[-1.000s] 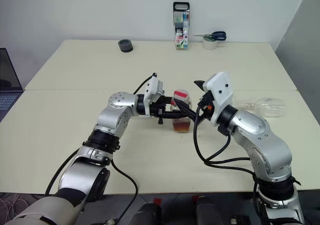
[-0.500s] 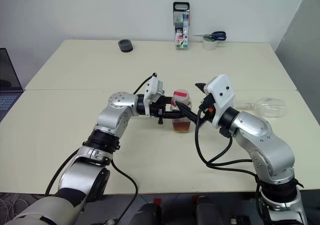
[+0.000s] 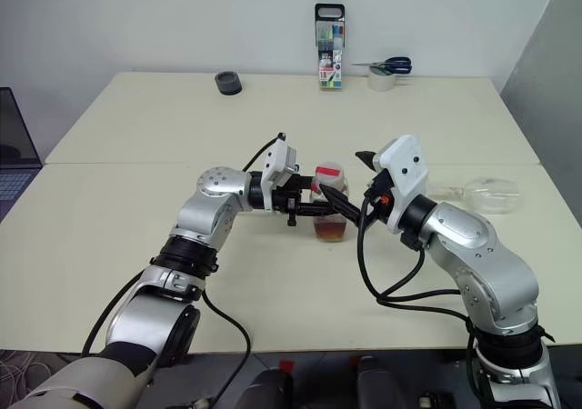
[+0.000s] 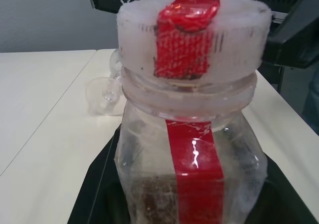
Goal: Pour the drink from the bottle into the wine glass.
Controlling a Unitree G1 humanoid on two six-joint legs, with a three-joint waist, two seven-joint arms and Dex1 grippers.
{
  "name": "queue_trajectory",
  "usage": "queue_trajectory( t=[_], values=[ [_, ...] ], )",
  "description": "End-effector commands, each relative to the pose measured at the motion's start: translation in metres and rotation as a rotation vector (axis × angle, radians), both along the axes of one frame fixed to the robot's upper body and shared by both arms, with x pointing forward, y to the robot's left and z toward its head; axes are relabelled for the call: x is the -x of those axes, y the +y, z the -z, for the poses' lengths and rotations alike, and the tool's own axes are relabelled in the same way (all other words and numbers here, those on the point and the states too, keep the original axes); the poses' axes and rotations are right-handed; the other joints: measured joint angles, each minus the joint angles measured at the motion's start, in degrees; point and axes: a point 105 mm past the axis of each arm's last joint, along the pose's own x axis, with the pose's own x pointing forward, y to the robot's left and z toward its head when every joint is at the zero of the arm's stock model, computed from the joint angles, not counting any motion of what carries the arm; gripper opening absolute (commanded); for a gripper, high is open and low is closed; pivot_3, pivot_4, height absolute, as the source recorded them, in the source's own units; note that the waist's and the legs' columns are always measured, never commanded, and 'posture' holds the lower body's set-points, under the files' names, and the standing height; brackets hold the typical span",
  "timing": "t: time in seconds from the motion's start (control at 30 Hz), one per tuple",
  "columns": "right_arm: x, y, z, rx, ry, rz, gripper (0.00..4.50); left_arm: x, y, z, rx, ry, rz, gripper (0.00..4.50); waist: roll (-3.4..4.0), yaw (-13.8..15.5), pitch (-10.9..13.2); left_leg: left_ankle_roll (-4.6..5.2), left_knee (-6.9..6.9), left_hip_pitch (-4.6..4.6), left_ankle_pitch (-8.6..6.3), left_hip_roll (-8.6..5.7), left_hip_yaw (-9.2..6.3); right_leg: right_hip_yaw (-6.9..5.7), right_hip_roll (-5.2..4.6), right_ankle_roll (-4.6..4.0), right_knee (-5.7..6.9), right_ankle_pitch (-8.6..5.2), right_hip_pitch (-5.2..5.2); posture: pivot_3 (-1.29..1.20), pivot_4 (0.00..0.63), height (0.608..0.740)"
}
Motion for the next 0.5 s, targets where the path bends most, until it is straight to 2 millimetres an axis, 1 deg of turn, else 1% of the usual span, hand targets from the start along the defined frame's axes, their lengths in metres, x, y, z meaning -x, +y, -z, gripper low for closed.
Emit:
queue_trajectory(
  t=[0.03,0.5],
  values=[
    [0.0057,-0.0055,-0.0125,-0.008,-0.053,0.009,4.5,0.0009,-0.001,-0.0131,0.025,-0.046,0.011,1.76,0.0,0.01,0.0,0.0,0.0,0.0,0.0,0.0,0.0,0.0,0.0,0.0,0.0,0.0,0.0,0.0,0.15,0.74],
    [0.0076,-0.0075,-0.013,-0.015,-0.047,0.005,4.5,0.0016,-0.0009,-0.0123,0.024,-0.044,0.014,1.76,0.0,0.01,0.0,0.01,0.0,0.0,-0.01,0.0,0.0,0.0,0.0,0.0,0.0,0.0,0.0,0.0,0.15,0.74]
  ],
)
